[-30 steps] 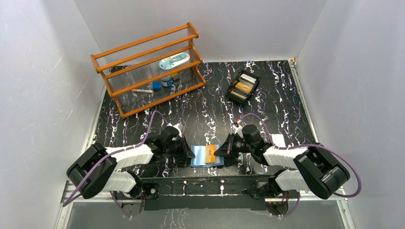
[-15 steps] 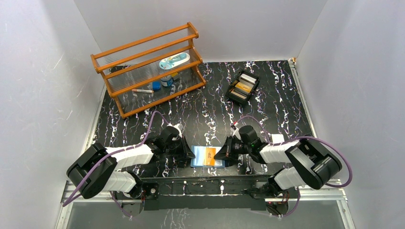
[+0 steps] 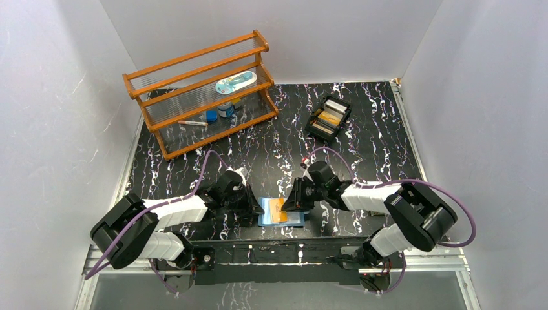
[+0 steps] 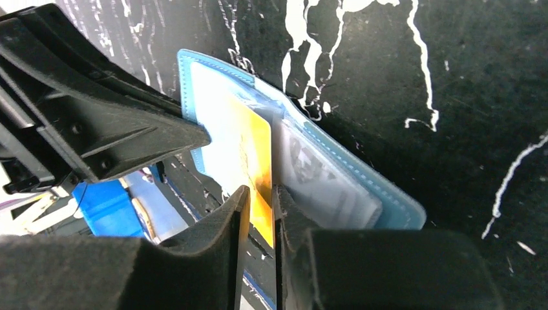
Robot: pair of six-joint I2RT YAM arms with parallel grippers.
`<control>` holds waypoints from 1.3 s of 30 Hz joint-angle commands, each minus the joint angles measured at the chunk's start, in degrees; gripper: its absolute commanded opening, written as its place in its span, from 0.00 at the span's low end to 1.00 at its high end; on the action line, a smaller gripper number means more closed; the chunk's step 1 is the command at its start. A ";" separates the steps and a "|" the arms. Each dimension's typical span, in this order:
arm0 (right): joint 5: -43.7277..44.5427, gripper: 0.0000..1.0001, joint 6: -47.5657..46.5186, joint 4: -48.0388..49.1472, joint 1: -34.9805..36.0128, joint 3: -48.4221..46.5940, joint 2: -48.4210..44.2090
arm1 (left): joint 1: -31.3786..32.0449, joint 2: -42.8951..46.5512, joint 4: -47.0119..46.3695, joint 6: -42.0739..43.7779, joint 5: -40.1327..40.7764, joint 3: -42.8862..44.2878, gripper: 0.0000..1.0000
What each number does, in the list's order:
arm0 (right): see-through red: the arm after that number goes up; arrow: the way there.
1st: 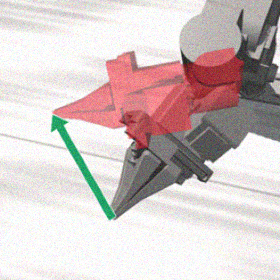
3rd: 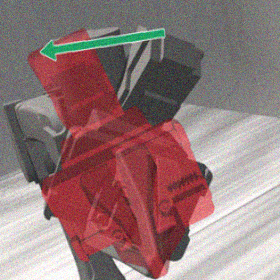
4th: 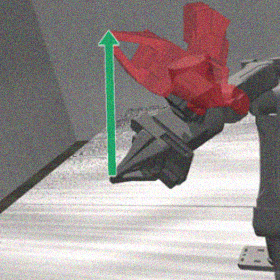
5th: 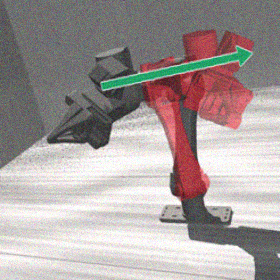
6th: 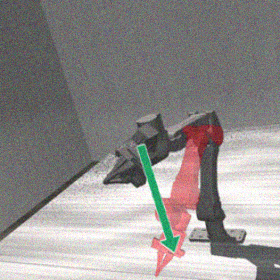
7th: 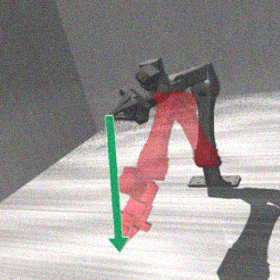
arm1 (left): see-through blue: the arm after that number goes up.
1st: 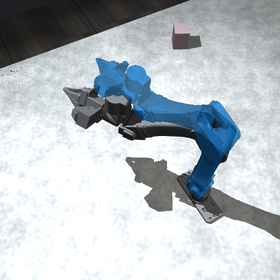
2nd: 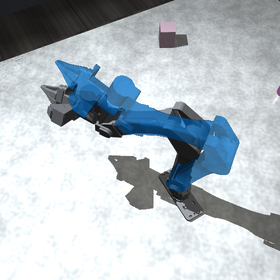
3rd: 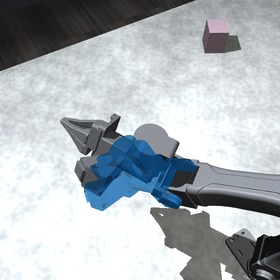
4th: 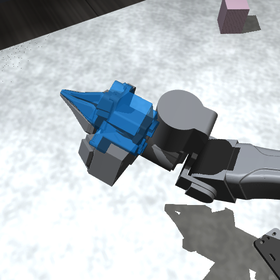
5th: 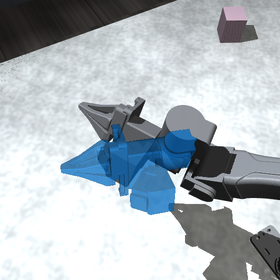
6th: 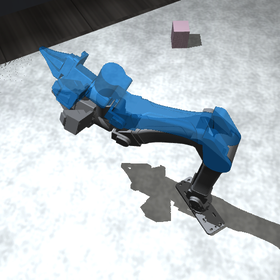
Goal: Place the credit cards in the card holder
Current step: Insert the credit card into the card holder.
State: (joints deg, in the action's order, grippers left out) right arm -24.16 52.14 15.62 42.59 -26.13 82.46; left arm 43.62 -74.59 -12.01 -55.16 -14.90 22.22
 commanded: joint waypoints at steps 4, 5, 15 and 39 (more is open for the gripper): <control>8.33 0.35 -2.15 -14.88 1.65 -5.05 -3.02 | 0.07 0.61 1.81 -0.16 0.03 -0.83 0.07; 8.91 0.36 -2.44 -16.00 1.96 -5.58 -3.40 | 0.04 0.73 1.77 -0.25 0.12 -0.92 0.07; 10.45 0.30 -0.29 -16.15 6.06 -8.26 -1.64 | 0.07 0.77 1.55 -0.65 0.07 -1.06 0.07; 14.49 0.30 0.23 -15.49 10.41 -11.59 -0.36 | 0.06 3.33 1.68 -1.31 -0.05 -1.83 0.15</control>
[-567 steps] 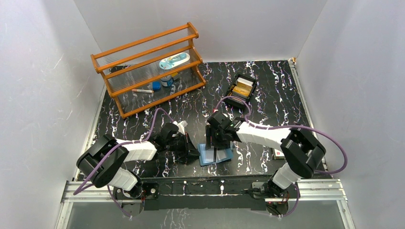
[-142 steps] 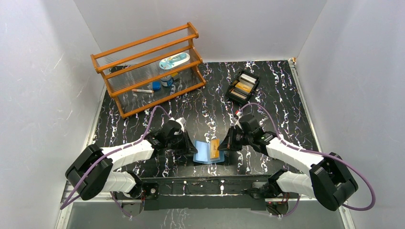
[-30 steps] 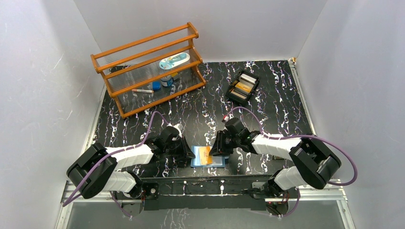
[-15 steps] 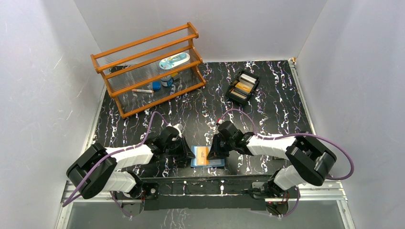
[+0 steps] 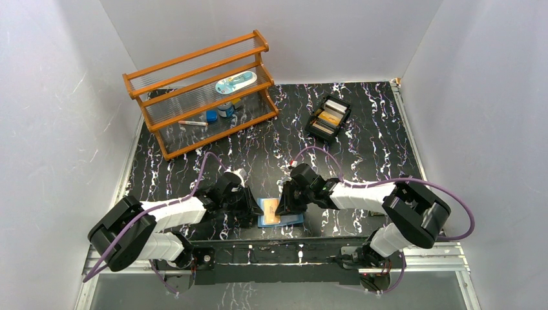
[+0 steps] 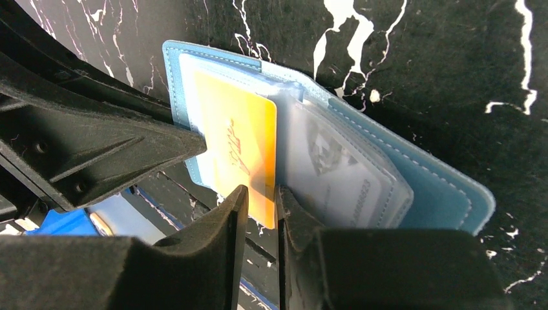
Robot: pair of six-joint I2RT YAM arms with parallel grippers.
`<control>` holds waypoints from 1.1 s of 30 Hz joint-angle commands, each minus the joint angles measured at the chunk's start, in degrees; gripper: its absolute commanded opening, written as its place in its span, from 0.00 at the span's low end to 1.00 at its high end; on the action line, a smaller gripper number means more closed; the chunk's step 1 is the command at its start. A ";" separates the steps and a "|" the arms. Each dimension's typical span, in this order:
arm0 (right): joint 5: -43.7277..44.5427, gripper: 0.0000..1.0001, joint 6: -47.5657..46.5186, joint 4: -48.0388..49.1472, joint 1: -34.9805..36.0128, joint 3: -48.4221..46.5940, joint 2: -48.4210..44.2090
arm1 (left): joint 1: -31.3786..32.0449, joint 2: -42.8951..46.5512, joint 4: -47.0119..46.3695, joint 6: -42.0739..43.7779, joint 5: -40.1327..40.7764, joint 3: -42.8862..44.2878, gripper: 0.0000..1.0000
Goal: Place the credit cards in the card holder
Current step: Insert the credit card into the card holder.
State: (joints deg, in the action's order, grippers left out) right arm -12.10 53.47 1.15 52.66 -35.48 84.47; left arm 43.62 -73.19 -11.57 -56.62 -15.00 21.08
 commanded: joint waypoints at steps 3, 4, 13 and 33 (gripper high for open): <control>3.03 0.31 -1.39 -1.58 0.33 -1.98 -3.41 | 0.07 2.16 1.37 0.24 0.23 -0.73 0.15; 2.92 0.31 -1.46 -1.47 0.29 -1.90 -3.31 | 0.06 2.17 1.38 0.20 0.24 -0.73 0.15; 0.82 0.30 -1.52 1.12 0.67 -3.29 -0.03 | 0.06 1.91 1.29 0.28 -0.02 -0.47 0.15; 10.75 0.37 -16.50 -21.33 -0.57 -18.76 -5.84 | 0.07 9.32 11.79 1.17 5.93 3.92 0.36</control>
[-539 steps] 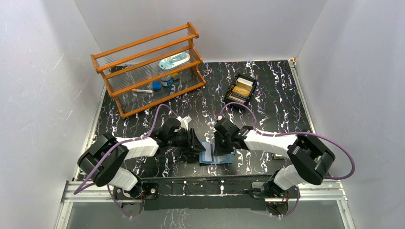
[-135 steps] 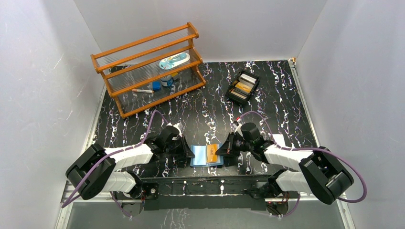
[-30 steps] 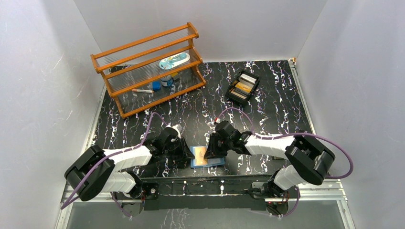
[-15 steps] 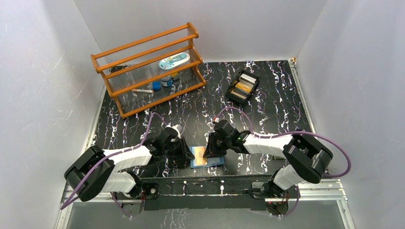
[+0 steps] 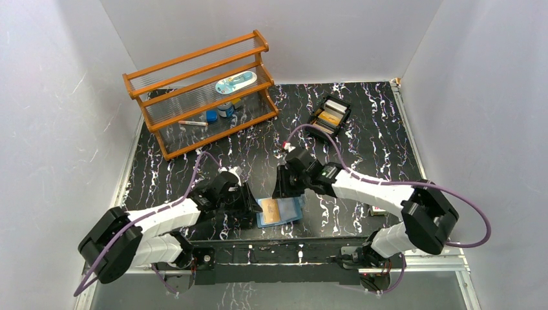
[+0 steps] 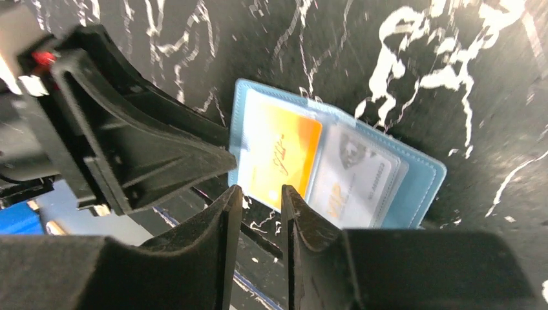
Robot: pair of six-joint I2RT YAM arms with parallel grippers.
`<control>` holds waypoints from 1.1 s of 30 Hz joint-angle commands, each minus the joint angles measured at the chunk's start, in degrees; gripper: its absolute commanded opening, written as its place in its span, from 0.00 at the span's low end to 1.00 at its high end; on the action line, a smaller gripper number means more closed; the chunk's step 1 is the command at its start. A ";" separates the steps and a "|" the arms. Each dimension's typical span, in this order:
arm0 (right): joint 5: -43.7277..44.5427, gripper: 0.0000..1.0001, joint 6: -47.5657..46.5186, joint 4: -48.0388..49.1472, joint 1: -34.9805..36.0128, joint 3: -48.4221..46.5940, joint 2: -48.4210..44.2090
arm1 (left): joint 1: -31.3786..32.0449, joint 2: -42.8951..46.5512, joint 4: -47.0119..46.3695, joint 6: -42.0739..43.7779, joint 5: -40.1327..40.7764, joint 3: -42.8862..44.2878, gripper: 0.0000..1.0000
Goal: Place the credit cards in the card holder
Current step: Insert the credit card into the card holder, then pick up the credit card from the storage box.
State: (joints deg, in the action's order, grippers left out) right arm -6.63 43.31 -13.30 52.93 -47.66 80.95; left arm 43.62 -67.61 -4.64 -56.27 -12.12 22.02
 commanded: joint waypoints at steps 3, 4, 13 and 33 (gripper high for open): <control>7.22 0.40 -9.43 -9.03 -2.78 -9.50 -2.74 | 0.07 5.16 7.66 2.14 3.96 4.73 0.39; 7.79 0.40 -10.64 -9.25 -3.50 -10.19 -2.80 | 0.07 5.39 8.63 2.58 4.15 5.74 0.39; 20.31 0.47 -30.25 -11.96 -15.28 -21.04 -0.01 | 0.06 7.37 9.78 5.17 2.91 7.75 0.45; 29.62 0.50 -69.95 -2.54 -32.56 -45.43 31.72 | 0.07 15.85 20.52 20.30 2.08 11.39 0.57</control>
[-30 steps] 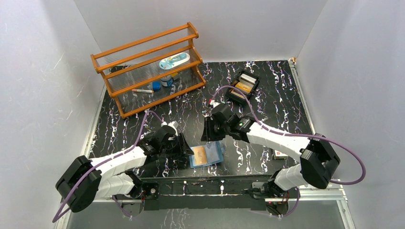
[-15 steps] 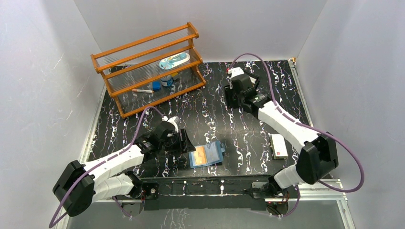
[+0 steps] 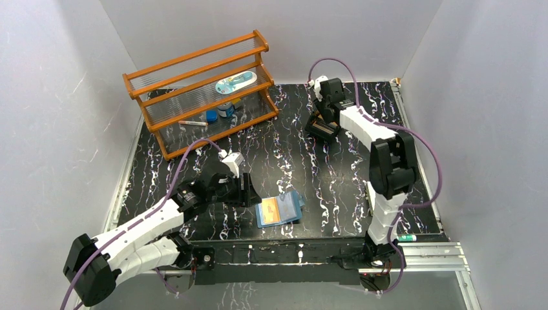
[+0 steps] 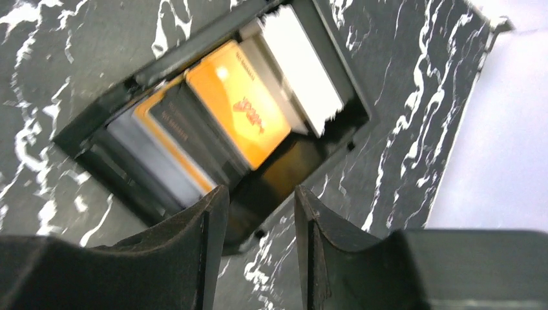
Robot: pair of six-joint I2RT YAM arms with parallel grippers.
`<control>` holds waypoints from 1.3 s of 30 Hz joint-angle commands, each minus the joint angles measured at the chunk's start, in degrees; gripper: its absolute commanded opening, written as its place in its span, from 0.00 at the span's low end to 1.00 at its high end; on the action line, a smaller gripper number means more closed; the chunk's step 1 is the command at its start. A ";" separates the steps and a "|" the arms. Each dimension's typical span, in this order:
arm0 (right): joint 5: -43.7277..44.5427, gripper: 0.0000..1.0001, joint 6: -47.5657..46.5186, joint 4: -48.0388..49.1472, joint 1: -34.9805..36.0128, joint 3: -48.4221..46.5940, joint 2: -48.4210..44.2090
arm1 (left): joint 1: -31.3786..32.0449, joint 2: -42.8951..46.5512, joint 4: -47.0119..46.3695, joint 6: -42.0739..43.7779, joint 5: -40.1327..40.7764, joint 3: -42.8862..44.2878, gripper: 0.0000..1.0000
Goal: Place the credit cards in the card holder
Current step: Pick up the credit card from the storage box.
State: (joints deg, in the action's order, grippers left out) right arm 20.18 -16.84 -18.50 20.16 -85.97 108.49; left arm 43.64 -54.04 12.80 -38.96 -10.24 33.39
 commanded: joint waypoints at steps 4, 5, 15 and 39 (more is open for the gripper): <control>5.93 0.50 -14.44 2.64 -0.55 -12.83 10.25 | 0.04 3.00 2.59 2.20 0.31 -1.24 0.57; 6.68 0.50 -15.47 2.74 -0.81 -13.92 11.40 | 0.04 3.03 2.58 2.15 0.39 -1.37 0.57; 7.83 0.49 -22.20 5.15 -1.84 -16.80 18.33 | 0.04 2.64 2.67 2.12 1.18 -1.52 0.57; 6.90 0.18 -24.91 8.40 -3.17 -15.01 16.71 | 0.02 0.05 1.46 1.29 1.02 -1.12 0.57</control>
State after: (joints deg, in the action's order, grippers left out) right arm 27.07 -41.01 -13.08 17.28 -100.33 128.25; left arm 43.64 -54.15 14.87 -37.65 -9.19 31.97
